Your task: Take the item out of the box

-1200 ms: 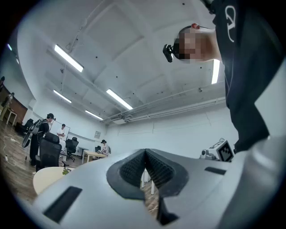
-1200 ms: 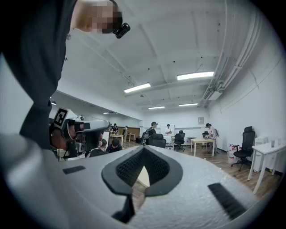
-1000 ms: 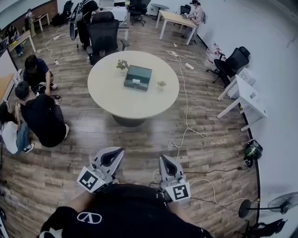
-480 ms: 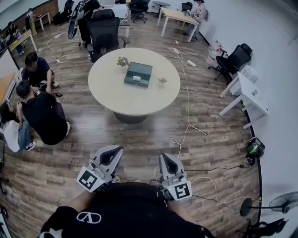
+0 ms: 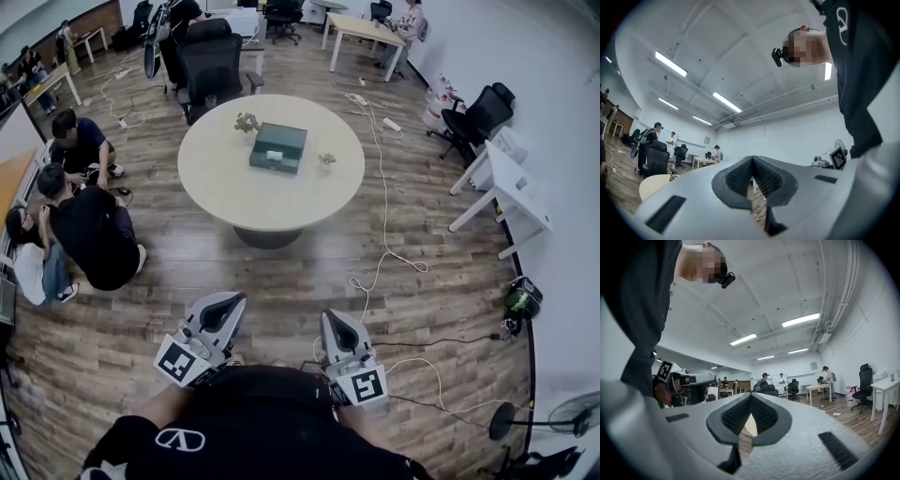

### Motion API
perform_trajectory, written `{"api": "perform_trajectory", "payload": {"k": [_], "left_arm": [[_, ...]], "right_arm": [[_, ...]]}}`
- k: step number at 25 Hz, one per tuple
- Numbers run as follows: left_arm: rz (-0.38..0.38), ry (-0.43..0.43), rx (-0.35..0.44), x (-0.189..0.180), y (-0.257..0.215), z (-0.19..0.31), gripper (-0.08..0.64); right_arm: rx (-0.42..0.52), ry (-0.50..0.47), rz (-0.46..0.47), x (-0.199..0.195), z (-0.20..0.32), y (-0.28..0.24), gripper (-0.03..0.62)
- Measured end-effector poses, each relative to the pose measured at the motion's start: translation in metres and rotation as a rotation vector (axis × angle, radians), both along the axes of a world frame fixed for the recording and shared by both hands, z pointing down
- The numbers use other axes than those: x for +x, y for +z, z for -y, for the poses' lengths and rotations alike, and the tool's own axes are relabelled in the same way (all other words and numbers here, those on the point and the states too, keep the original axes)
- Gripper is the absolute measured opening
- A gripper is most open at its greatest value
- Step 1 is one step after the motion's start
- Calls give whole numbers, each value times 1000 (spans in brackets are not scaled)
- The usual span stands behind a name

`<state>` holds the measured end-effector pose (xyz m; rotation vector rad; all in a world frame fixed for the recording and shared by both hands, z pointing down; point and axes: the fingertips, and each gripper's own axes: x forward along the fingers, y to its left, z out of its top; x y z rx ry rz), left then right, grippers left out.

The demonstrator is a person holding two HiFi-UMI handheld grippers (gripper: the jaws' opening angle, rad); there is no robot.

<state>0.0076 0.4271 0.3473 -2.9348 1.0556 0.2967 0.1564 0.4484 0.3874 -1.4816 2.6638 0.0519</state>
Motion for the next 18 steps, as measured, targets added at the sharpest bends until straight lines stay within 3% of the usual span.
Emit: {"api": "perform_trajectory", "payload": {"k": [9, 18], "left_arm": [[25, -17, -29, 28, 18, 23, 6], [-2, -4, -31, 25, 38, 119, 6]], "right_arm": [[-13, -17, -1, 32, 29, 23, 5], [-30, -20, -31, 25, 117, 42, 5]]}}
